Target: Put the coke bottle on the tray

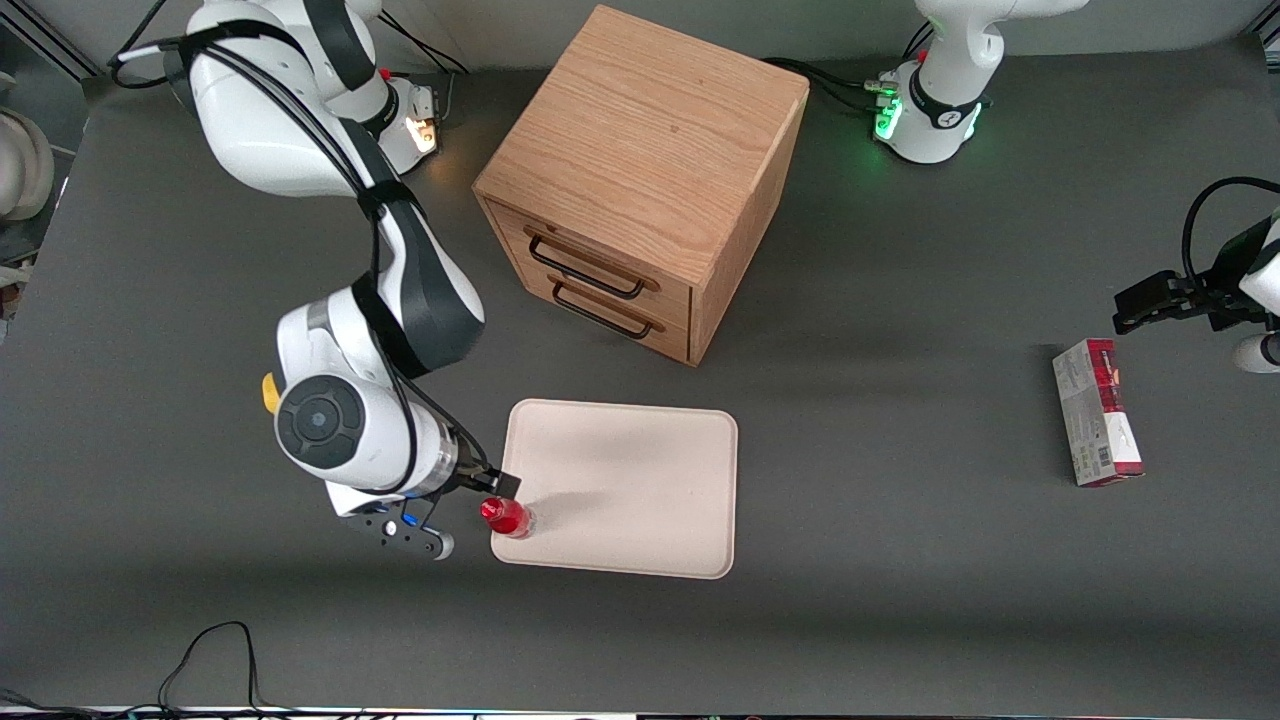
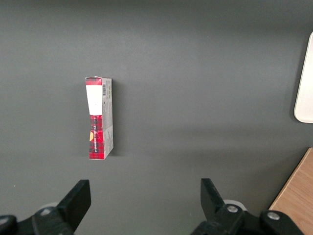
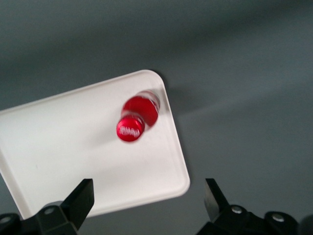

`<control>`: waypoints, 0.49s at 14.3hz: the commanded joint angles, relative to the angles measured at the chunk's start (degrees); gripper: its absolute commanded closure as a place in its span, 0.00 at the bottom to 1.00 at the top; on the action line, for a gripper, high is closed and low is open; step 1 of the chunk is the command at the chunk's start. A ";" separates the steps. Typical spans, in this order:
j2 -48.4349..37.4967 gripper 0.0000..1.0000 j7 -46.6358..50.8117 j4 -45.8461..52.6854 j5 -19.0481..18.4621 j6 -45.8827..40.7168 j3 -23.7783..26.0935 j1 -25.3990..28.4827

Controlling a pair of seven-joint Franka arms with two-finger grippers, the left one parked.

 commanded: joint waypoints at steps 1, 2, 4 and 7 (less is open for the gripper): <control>-11.50 0.00 -5.28 -12.73 -0.19 -0.85 -0.54 0.07; -16.15 0.00 -7.91 -17.91 -0.11 -0.76 -0.80 -0.10; -26.08 0.00 -14.32 -28.55 0.33 -0.24 -2.73 -0.37; -36.90 0.00 -20.05 -39.03 0.60 -0.85 -4.85 -0.28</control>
